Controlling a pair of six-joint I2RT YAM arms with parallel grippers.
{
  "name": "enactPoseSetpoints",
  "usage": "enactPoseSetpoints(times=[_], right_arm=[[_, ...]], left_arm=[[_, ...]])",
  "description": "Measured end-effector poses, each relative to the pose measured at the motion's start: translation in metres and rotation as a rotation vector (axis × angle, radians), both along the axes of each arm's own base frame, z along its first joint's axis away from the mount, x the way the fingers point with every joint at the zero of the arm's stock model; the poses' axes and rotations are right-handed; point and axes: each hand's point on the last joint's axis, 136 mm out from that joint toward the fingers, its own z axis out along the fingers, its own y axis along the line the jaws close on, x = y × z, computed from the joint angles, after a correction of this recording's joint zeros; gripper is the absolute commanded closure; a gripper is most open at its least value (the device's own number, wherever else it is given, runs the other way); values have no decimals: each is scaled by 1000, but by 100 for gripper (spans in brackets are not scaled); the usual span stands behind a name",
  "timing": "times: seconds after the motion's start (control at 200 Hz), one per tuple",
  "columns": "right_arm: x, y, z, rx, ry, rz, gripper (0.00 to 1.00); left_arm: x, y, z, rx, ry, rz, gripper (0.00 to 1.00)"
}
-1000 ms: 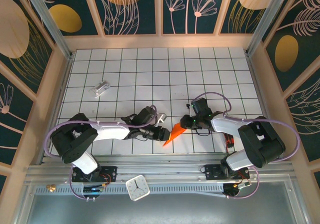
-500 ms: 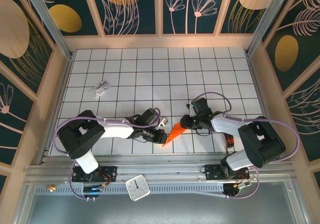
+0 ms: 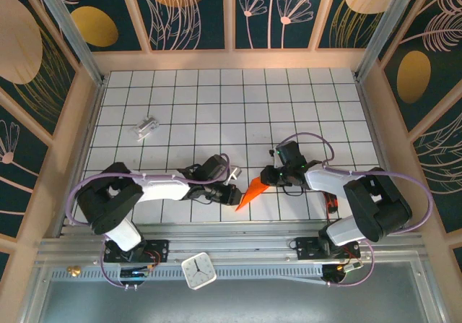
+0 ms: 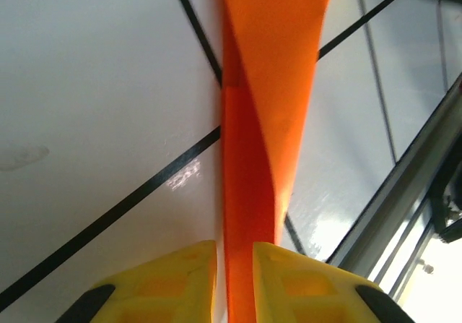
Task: Fold a paper plane with a square sheet of paper (pick it up from the middle)
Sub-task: Perform the fifth fold on the wing at the bottom-center of the table.
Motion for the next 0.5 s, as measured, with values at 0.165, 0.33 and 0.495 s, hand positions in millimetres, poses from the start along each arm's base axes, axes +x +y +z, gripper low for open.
enactPoseSetpoints(times=[0.165, 0.33, 0.495], right_arm=[[0, 0, 0, 0, 0, 0, 80], [0, 0, 0, 0, 0, 0, 80], [0, 0, 0, 0, -1, 0, 80]], left_arm=[[4, -9, 36, -85, -83, 2, 96], [-19, -26, 35, -132, -36, -85, 100], [-30, -28, 13, -100, 43, -113, 100]])
